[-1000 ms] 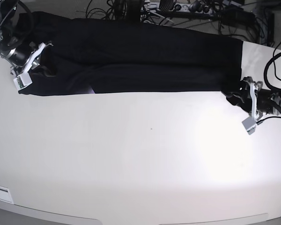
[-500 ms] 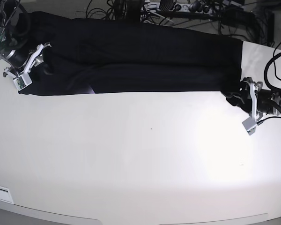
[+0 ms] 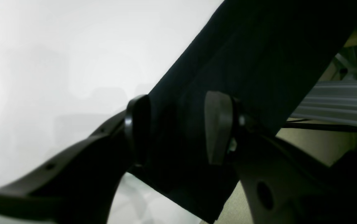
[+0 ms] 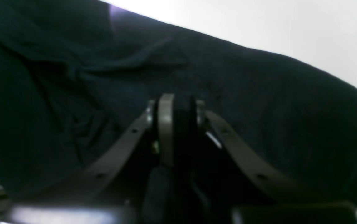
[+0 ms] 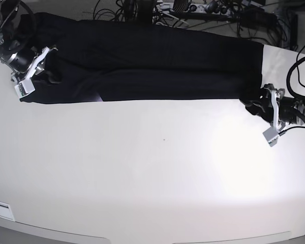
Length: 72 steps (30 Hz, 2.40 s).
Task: Fold the T-shirt properly
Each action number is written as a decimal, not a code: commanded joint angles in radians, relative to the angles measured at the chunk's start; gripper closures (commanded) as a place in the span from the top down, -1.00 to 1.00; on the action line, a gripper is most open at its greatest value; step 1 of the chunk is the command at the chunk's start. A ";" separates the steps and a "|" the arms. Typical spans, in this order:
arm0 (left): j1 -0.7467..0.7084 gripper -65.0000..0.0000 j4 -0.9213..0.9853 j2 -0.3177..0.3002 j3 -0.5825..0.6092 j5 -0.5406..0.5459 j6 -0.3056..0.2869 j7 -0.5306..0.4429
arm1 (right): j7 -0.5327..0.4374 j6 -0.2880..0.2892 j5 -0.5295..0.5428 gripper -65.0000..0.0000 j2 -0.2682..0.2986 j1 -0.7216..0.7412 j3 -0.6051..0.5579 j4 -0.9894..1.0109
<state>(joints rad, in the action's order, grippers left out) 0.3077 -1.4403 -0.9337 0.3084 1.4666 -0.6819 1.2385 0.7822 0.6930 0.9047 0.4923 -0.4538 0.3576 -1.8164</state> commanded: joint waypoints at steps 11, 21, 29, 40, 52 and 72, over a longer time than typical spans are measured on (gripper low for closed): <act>0.019 -0.07 -0.013 -0.025 -0.011 0.017 -0.002 -0.007 | 0.032 0.005 0.056 -1.00 0.018 0.003 0.008 -0.011; 0.019 -0.07 -0.013 -0.025 -0.011 0.017 -0.002 -0.007 | 0.000 -0.050 -0.178 0.04 0.017 0.000 0.008 -0.011; 0.019 -0.07 -0.013 -0.025 -0.011 0.017 -0.002 -0.004 | 0.015 -0.012 -0.116 -0.64 -0.040 -0.003 0.008 -0.011; 0.019 -0.07 -0.013 -0.025 -0.011 0.017 -0.002 -0.004 | 0.013 0.005 -0.063 -1.00 -0.057 0.016 0.010 -0.023; 0.019 -0.07 -0.013 -0.025 -0.011 0.017 -0.003 -0.008 | 0.272 0.005 0.252 -1.00 -0.021 -0.023 0.010 -0.147; 0.019 -0.07 -0.013 -0.025 -0.011 0.017 -0.006 -0.016 | 0.382 0.005 0.176 -0.27 0.027 -0.136 0.010 -0.159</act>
<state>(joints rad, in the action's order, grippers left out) 0.3077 -1.4403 -0.9337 0.3084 1.4666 -0.6849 1.2308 1.1687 0.6930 1.0595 0.5030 -0.5877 0.3576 -1.9587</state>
